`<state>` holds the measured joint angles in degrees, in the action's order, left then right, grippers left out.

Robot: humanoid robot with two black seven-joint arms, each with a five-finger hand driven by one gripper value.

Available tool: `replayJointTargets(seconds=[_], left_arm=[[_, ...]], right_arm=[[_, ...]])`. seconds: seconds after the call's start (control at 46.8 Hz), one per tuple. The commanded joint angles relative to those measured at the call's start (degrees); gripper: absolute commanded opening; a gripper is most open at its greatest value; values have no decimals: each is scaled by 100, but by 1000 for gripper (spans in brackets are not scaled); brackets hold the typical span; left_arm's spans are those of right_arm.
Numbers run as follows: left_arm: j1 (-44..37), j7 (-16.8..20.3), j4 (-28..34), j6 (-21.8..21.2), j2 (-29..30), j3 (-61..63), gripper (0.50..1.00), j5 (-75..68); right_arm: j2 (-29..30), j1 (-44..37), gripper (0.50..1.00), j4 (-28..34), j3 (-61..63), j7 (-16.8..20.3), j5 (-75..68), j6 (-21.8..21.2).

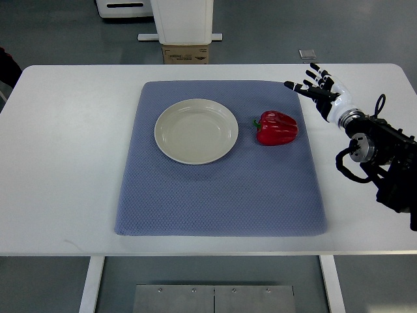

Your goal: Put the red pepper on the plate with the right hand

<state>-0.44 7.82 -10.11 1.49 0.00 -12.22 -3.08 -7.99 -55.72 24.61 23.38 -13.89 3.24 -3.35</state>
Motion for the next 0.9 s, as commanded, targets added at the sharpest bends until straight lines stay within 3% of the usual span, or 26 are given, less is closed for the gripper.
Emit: replayJointTargets(seconds=[0.0, 0.877], left_arm=[[0, 0, 0, 0, 0, 0, 1000, 0], [-26, 0, 9, 0, 0, 0, 1000, 0]], right_arm=[[-1, 0, 1000, 0, 0, -9, 1, 1], [-1, 9, 1000, 0, 18, -44, -8, 1]])
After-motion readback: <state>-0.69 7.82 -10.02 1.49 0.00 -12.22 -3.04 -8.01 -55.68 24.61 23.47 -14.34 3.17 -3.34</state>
